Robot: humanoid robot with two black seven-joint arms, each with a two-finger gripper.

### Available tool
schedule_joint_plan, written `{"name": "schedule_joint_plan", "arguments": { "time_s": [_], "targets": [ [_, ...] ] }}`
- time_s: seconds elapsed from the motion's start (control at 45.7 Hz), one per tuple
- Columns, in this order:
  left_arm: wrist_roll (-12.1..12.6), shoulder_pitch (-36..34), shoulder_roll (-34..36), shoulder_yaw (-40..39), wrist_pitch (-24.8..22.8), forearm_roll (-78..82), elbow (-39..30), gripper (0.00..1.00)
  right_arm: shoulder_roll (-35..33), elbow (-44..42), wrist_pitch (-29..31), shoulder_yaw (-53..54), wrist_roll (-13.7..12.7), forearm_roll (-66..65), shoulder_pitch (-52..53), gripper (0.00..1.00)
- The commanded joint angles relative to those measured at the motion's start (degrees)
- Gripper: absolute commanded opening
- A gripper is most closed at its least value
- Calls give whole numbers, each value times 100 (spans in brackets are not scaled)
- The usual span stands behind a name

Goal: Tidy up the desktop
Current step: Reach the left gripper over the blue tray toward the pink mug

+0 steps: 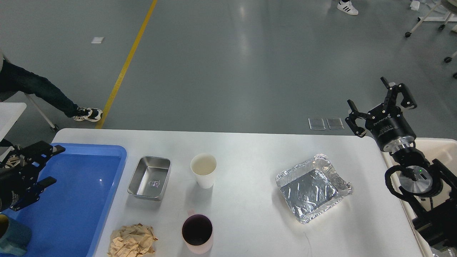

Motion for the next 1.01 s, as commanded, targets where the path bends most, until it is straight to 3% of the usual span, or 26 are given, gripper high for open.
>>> {"name": "schedule_joint_plan", "arguments": {
  "time_s": [0.0, 0.328, 0.657, 0.985],
  "targets": [
    [-151, 19, 434, 94, -17, 196, -220, 99, -4, -1, 0, -20, -5, 1, 9, 100],
    [-265, 19, 637, 76, -44, 741, -984, 99, -4, 8, 0, -29, 4, 1, 18, 100],
    [-265, 124, 663, 604, -254, 1892, -985, 99, -4, -1, 0, -29, 4, 1, 9, 100],
    [-336, -165, 593, 613, -395, 2235, -950, 99, -4, -1, 0, -29, 4, 1, -17, 100]
  ]
}}
